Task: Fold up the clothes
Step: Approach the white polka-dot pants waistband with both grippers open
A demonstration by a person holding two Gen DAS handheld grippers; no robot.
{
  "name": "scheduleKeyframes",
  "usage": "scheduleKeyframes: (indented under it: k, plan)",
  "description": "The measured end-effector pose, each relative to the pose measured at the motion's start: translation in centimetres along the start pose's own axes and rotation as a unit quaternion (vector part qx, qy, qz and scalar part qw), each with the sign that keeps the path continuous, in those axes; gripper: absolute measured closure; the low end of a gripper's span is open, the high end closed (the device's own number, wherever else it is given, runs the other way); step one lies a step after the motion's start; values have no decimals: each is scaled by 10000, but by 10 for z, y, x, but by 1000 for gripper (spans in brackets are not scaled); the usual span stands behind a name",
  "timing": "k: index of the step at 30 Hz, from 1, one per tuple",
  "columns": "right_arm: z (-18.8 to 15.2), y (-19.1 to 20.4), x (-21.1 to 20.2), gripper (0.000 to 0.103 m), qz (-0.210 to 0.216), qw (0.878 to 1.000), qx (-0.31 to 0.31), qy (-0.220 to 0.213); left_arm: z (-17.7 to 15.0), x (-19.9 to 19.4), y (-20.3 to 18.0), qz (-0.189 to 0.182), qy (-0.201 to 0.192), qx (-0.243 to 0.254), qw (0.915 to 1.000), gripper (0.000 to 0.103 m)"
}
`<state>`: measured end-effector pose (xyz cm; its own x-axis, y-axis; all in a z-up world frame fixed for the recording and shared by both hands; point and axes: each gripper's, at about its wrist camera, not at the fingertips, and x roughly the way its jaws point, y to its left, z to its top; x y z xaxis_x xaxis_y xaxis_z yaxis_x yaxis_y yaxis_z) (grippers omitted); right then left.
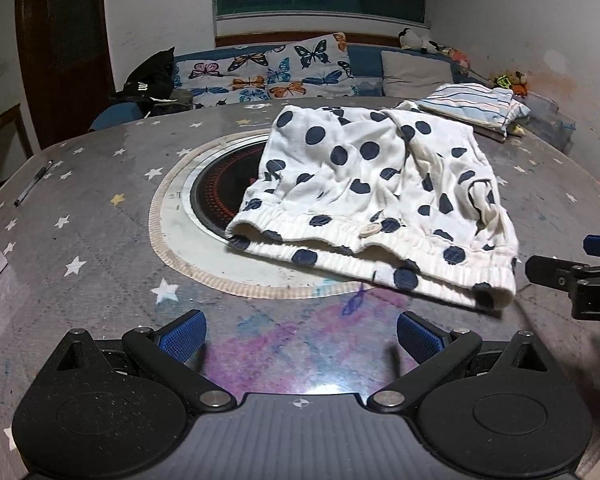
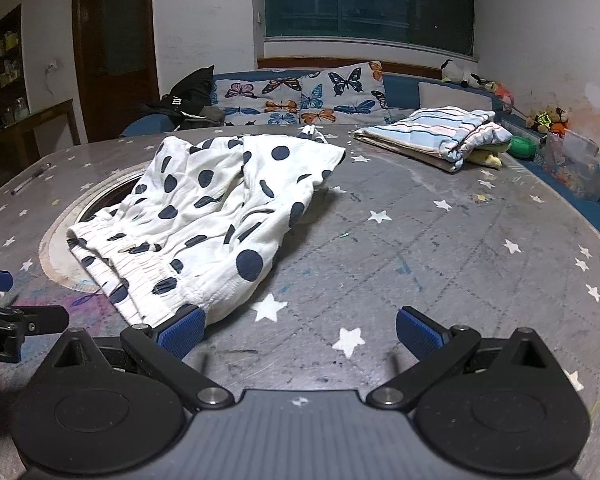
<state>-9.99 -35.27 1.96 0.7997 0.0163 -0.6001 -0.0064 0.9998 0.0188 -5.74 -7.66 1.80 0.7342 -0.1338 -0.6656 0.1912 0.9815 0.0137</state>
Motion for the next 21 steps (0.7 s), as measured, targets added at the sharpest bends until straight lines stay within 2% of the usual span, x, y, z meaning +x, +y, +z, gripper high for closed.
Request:
scheduleKeyframes:
  k: [6, 21]
  plan:
    - [-5, -10, -7, 0, 295, 9994, -196, -14, -1, -3, -4, -13, 3, 50, 10000, 0]
    - [-6, -4, -11, 0, 453, 9985, -309, -26, 1, -2, -14, -51, 42, 144, 9999, 0]
